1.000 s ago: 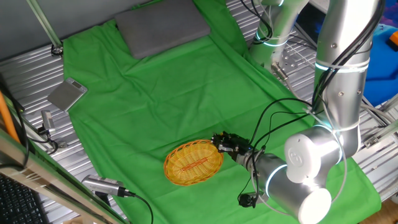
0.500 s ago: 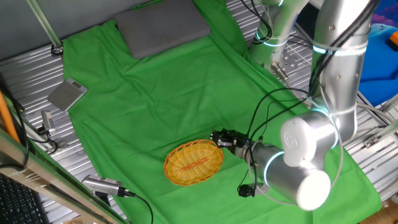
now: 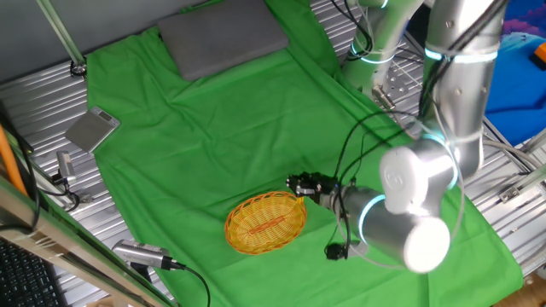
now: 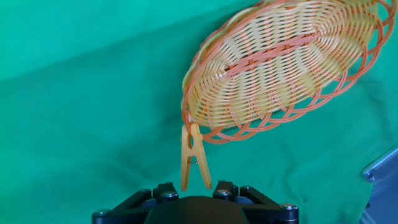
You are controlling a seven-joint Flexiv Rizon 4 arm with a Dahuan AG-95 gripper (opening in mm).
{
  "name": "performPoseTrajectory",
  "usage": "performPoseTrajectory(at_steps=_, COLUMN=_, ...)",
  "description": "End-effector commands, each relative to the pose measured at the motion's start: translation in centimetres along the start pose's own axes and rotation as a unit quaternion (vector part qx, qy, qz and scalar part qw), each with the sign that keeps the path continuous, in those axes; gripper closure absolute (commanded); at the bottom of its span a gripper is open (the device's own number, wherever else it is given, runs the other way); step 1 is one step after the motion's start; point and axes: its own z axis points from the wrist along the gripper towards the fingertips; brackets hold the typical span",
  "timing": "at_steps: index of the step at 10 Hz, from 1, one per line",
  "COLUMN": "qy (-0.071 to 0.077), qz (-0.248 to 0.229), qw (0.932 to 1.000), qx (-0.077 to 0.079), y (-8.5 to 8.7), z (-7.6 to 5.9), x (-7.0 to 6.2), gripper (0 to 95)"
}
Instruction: Use a clamp
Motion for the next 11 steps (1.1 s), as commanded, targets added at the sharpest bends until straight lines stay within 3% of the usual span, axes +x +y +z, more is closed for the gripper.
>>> performPoseTrajectory(at_steps=1, qy=-0.009, qz=-0.013, qw=0.9999, qx=0.004, y=-0.1, z=0.4, x=0.1, gripper=57.0)
performPoseTrajectory(at_steps=3, qy=-0.027, qz=-0.028, qw=0.9992, qx=0.003, y=-0.2, z=0.9, x=0.4, gripper=57.0)
performPoseTrajectory(at_steps=5, qy=-0.063, qz=-0.053, qw=0.9966, qx=-0.002, y=-0.5, z=1.9, x=0.6, gripper=57.0)
performPoseTrajectory(at_steps=9, qy=-0.088, qz=-0.073, qw=0.9934, qx=-0.003, y=-0.9, z=2.8, x=0.2, gripper=57.0)
performPoseTrajectory(at_steps=11, qy=-0.108, qz=-0.08, qw=0.9908, qx=-0.008, y=-1.1, z=3.3, x=-0.2, gripper=57.0)
